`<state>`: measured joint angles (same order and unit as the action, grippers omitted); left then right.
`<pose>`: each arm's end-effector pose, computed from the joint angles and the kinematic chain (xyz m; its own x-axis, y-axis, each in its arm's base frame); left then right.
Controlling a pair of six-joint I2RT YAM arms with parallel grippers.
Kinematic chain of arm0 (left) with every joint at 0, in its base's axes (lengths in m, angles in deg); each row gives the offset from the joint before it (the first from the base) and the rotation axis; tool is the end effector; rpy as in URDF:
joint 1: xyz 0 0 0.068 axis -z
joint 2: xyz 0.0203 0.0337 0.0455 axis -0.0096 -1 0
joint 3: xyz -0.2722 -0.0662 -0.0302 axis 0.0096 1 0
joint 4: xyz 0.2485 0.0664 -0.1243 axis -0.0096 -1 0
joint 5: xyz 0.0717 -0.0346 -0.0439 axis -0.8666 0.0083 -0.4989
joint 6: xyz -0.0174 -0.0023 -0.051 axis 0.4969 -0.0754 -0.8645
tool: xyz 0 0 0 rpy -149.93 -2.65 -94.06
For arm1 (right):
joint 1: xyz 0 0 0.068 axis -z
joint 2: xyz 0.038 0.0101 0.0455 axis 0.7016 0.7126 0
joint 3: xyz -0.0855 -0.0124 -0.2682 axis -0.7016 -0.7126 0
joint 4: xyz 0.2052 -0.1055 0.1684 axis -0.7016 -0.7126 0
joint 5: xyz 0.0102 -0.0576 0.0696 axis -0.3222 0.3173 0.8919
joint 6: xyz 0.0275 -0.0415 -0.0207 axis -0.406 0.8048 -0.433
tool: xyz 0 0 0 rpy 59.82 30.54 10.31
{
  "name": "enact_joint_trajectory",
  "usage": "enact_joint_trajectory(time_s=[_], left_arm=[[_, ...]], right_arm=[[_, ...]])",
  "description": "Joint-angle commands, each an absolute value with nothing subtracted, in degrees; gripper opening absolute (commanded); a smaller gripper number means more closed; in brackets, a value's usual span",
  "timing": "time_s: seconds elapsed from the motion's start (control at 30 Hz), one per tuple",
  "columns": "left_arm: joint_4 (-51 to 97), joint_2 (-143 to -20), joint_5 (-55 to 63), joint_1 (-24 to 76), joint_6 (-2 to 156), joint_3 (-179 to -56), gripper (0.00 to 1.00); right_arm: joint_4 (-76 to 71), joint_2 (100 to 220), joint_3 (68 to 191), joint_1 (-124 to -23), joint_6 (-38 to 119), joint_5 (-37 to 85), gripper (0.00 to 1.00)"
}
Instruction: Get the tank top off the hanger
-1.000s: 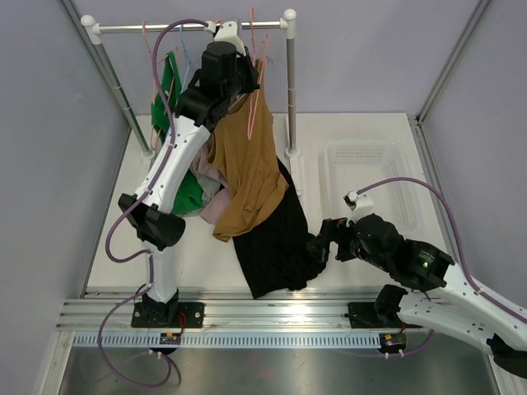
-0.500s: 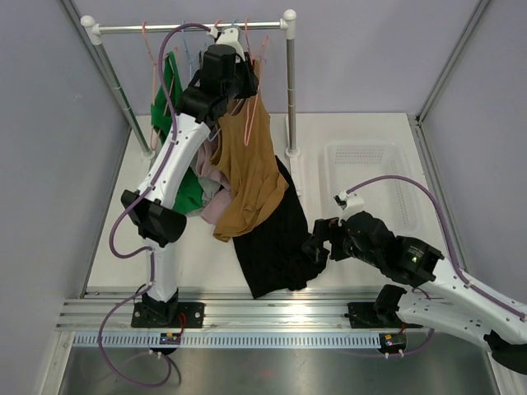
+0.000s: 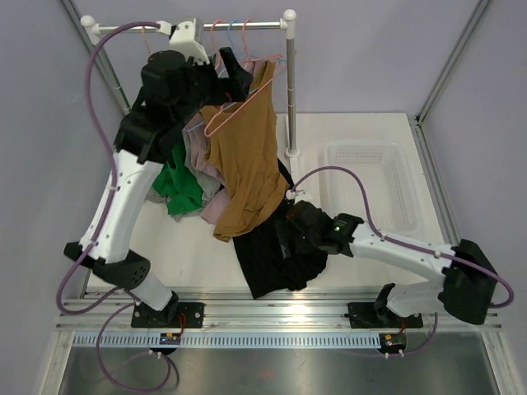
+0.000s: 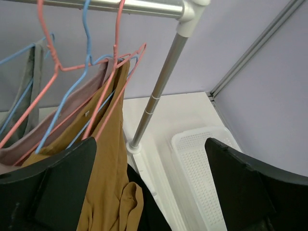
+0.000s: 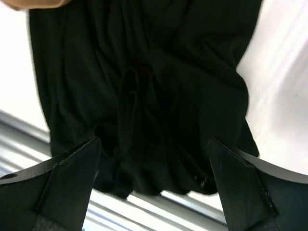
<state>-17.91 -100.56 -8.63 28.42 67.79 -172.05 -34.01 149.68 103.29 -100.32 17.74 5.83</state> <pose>0.3035 -0.1648 0.5692 -0.2374 -0.2675 -0.9339 0.3526 0.8720 -0.3394 0.1566 0.2180 0.2405 -0.7630 -0.2587 -0.5924 -0.4268 0.8898 0.1612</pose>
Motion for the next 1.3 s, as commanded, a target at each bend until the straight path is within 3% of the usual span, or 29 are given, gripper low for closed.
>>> enact_joint_trajectory(time_s=[0.0,0.33,0.37,0.43,0.47,0.53,0.6,0.73,0.93,1.27], left_arm=[[-17.6,-92.0,-7.6,28.9,68.0,-166.5,0.99],[-19.4,-62.5,-14.7,29.4,67.5,-137.2,0.99],[-20.2,-60.9,-15.8,29.4,67.4,-135.7,0.99],[-23.4,-56.2,-19.0,29.4,67.6,-131.7,0.99],[-24.6,-54.9,-21.2,29.4,67.6,-130.2,0.99],[-26.7,-51.8,-22.9,29.4,67.9,-126.1,0.99],[-26.8,-47.0,-23.9,29.4,69.1,-122.9,0.99],[-25.1,-39.4,-25.0,29.4,72.4,-114.2,0.99],[-16.8,-30.5,-37.2,28.3,74.0,-99.7,0.99],[-15.4,-30.0,-33.1,18.4,73.5,-97.9,0.99]], right_arm=[[-29.1,158.7,107.5,-100.7,18.3,6.2,0.99],[-25.4,179.6,113.8,-101.7,19.3,2.2,1.0],[-25.4,180.5,113.8,-101.9,19.1,1.7,0.95],[-24.6,181.6,113.1,-102.1,18.1,0.3,0.72],[-24.2,181.6,112.6,-102.4,17.5,-0.6,0.46],[-23.7,180.1,111.7,-102.4,17.3,-0.7,0.27],[-24.1,176.6,111.2,-102.5,17.5,0.0,0.0],[-32.4,167.0,112.5,-102.6,16.6,-3.7,0.0],[-44.7,149.8,121.3,-102.7,16.9,-15.3,0.0],[-59.2,153.5,159.5,-102.7,32.0,-26.1,0.0]])
